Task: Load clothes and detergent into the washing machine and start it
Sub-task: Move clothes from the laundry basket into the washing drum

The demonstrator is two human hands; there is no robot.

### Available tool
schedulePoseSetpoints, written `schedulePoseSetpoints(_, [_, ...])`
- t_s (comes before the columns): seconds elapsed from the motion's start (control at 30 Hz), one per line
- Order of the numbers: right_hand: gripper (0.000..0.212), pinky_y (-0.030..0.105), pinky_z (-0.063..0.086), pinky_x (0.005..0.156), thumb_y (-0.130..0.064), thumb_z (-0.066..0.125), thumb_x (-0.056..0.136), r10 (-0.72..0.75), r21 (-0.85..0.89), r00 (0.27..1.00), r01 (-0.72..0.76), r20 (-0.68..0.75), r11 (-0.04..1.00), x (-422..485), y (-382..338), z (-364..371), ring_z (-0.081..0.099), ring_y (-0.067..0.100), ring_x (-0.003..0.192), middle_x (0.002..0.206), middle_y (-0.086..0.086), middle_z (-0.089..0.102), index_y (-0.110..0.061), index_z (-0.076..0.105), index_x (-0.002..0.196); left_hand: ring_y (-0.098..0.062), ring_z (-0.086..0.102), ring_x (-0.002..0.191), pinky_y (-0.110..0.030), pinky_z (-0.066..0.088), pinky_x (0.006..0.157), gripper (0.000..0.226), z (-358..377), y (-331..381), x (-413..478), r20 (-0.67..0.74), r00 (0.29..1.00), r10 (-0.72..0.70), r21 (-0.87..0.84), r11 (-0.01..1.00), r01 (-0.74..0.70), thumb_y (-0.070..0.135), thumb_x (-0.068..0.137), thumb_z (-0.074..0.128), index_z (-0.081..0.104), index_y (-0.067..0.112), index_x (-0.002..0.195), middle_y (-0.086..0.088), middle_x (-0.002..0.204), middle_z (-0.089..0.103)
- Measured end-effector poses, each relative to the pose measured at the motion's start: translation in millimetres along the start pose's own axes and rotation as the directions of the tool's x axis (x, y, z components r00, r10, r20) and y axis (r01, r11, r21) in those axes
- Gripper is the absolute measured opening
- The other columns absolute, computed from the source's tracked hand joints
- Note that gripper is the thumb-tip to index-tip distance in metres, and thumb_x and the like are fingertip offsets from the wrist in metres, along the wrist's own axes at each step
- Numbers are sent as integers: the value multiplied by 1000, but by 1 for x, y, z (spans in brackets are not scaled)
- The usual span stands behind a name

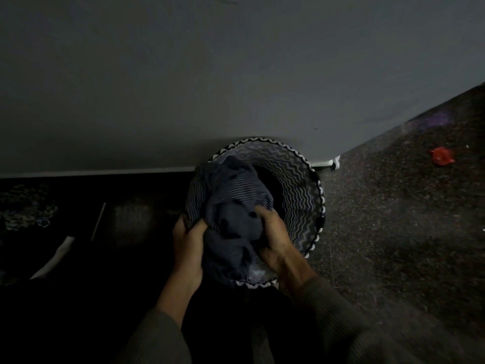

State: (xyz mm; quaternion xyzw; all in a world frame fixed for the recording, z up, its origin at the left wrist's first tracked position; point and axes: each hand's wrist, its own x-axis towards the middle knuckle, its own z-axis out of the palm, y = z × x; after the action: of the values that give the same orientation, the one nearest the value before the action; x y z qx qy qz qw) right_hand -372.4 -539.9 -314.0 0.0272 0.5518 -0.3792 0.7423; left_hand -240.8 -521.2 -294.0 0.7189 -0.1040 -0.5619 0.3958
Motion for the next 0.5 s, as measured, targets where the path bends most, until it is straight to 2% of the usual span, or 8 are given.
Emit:
schedulePoseSetpoints(0.07, [38,33,56,88,6,50,89,-185,-212,983,182,7,960,-9,-4,3,68,19,101,111,4,72,-17,68,115,-18,65,102,-38,54,92,33,7,2,0,-101,990,96,169,983,-78,4,88,59,66,18,117,1,111,68])
schedulePoseSetpoints(0.13, [46,26,52,94,10,52,86,-391,-431,915,394,101,812,-18,-3,4,65,11,108,114,-4,71,-21,67,116,-21,61,113,-47,49,102,44,12,7,0,-100,992,71,206,977,-49,31,84,61,60,21,127,-2,125,63])
schedulePoseSetpoints(0.2, [43,19,46,98,0,56,80,-545,-651,810,535,214,539,-24,7,0,62,12,113,118,-6,66,-18,67,118,-24,60,120,-49,46,105,74,9,2,10,41,998,-45,118,992,40,75,77,56,58,27,133,-4,135,60])
schedulePoseSetpoints(0.27, [45,15,41,96,-14,54,72,-568,-843,777,476,271,250,-28,14,-2,58,15,112,117,-5,61,-20,70,114,-28,59,124,-49,44,107,98,6,0,12,225,960,-166,59,986,157,92,65,54,55,28,139,-5,138,59])
schedulePoseSetpoints(0.3, [47,18,42,95,-18,52,70,-543,-881,786,443,294,164,-32,16,-2,56,15,112,118,-6,59,-23,70,113,-26,61,122,-49,45,105,97,8,4,9,282,943,-178,76,984,163,91,63,58,54,30,138,-4,136,61])
schedulePoseSetpoints(0.37, [50,20,43,90,-24,52,67,-482,-876,795,471,368,109,-44,16,5,53,12,111,120,-10,59,-28,70,113,-20,66,112,-44,52,97,88,7,4,6,285,948,-141,99,988,117,79,60,70,55,33,134,1,127,67])
schedulePoseSetpoints(0.47, [51,20,42,91,-30,56,70,-328,-805,777,588,537,76,-56,10,9,51,9,111,125,-15,60,-28,68,119,-27,70,106,-38,56,85,79,-6,-8,11,298,922,-249,24,967,253,51,60,85,65,18,128,-9,118,71])
schedulePoseSetpoints(0.5, [48,22,42,94,-29,60,72,-272,-790,786,601,556,122,-56,8,6,52,8,113,128,-17,60,-27,68,119,-31,70,105,-38,56,82,75,-10,-9,12,302,908,-292,-1,952,307,46,61,87,66,13,125,-13,118,71])
